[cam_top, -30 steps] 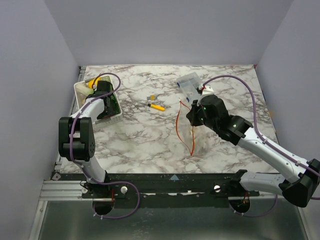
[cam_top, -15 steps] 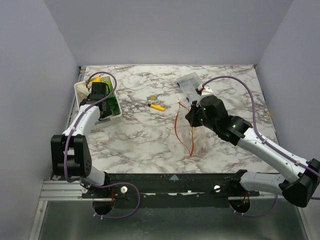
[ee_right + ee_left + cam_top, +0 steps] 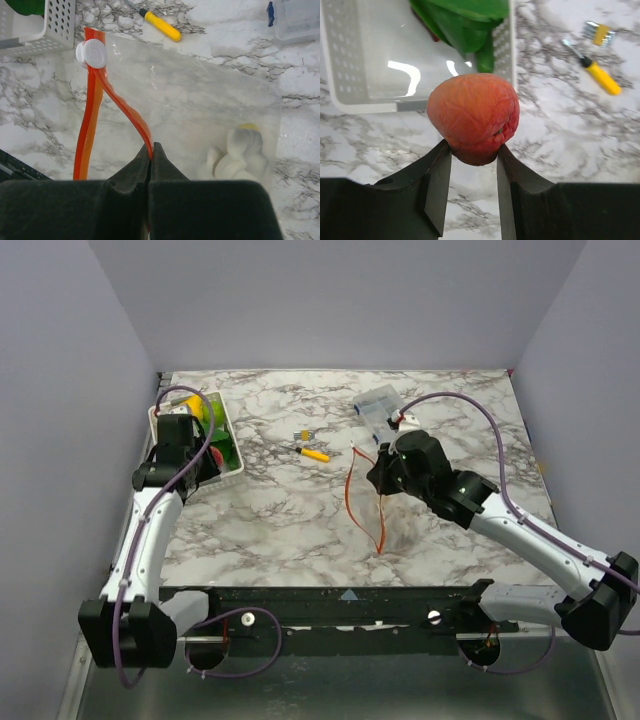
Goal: Place the food in the zip-top bag and seal the zipper
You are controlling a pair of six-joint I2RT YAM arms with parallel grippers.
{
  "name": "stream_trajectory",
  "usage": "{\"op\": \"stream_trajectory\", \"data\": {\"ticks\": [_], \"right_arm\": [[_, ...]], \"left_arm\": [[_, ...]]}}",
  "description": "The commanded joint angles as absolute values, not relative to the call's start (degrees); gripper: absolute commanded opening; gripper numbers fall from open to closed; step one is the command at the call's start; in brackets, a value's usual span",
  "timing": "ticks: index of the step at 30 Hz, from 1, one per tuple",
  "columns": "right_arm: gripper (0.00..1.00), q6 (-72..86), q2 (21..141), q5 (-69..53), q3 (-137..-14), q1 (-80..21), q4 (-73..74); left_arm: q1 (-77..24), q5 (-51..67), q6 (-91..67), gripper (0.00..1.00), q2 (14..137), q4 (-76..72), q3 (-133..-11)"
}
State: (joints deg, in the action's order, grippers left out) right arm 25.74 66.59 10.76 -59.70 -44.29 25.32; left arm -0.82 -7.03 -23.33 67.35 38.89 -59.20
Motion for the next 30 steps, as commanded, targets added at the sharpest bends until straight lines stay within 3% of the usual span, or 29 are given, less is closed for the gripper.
{"op": "stream_trajectory", "data": {"ticks": [1, 6, 10, 15, 21, 30], "right_arm": [[0.01, 26.57, 67.62, 8.99, -59.94, -44.30, 24.45], [0.01, 27.11, 68.49, 8.22, -60.42, -44.29, 24.00], [0.01, 27.74, 68.80, 7.96, -60.58, -44.29, 23.82], [0.01, 28.36, 68.52, 8.26, -60.41, -44.30, 24.26], [0.01, 28.94, 67.88, 8.81, -60.29, -44.30, 24.64], [0.01, 29.75, 65.58, 8.83, -60.54, -44.30, 24.79]], "left_arm": [[-3.21, 12.11, -23.37, 0.00, 56.28, 41.18, -58.24], [-15.19, 23.34, -28.30, 0.00, 49.76, 35.94, -57.87], [-24.03, 33.32, -37.57, 0.00, 48.64, 21.28, -53.84], [-34.84, 35.57, -42.52, 0.00, 53.94, 12.28, -53.58], [-44.35, 32.27, -41.39, 0.00, 66.07, 18.62, -59.68], [-46.76, 28.91, -40.25, 0.00, 73.87, 27.23, -65.43]]}}
